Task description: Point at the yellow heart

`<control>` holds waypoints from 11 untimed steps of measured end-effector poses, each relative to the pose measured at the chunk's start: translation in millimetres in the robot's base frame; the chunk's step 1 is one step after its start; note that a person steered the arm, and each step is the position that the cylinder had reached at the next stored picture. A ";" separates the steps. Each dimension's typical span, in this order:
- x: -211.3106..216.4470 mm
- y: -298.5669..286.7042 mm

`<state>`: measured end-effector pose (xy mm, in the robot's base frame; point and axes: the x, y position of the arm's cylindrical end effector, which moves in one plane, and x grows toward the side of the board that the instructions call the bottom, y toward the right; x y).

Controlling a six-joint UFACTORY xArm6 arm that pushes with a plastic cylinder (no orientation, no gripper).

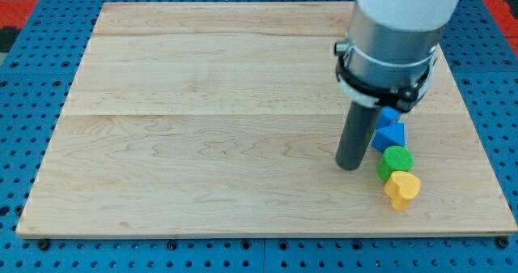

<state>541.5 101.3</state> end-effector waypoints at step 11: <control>76.4 32.6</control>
